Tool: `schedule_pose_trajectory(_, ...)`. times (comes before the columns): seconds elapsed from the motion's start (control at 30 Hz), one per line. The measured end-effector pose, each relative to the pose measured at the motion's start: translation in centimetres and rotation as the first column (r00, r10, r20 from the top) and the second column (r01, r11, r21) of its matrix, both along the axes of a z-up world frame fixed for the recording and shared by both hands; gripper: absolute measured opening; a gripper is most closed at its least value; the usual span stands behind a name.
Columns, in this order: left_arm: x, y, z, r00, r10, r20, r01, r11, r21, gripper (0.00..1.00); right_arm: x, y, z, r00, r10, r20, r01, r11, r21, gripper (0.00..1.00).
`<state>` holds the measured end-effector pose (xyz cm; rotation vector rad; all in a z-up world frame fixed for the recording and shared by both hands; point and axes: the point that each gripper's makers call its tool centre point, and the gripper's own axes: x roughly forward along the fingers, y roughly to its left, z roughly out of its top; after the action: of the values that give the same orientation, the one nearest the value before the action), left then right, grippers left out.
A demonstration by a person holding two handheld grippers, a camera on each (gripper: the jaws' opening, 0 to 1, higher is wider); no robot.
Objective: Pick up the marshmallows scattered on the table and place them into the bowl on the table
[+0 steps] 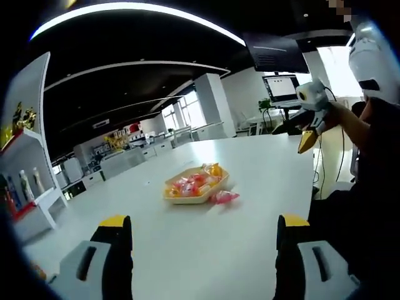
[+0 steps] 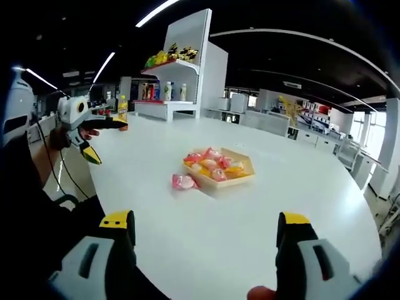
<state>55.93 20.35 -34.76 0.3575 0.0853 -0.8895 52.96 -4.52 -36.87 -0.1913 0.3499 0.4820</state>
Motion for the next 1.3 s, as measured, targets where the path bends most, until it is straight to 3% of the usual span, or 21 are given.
schedule_pose_trajectory(0.3,-0.2,0.5,-0.1,1.000,-0.003,0.002,0.003,1.000,0.008,0.95,3.1,4.6,-3.7,0.991,0.107,-0.077,-0.105,0.994,0.033,0.90)
schedule_pose_trajectory(0.6,0.0,1.5,1.4,0.998,0.012,0.055,-0.012,1.000,-0.003,0.95,6.4,9.4,-6.3,0.970,0.204,-0.130,-0.196,0.978,0.075,0.88)
schedule_pose_trajectory(0.9,0.3,2.3,1.0,0.999,0.018,0.048,-0.018,1.000,0.007,0.95,8.7,11.5,-7.7,0.956,0.240,-0.166,-0.228,0.969,0.090,0.86)
schedule_pose_trajectory(1.3,0.9,2.6,0.0,1.000,0.011,0.025,-0.012,0.999,0.032,0.95,10.7,12.6,-8.2,0.957,0.234,-0.173,-0.219,0.970,0.104,0.82)
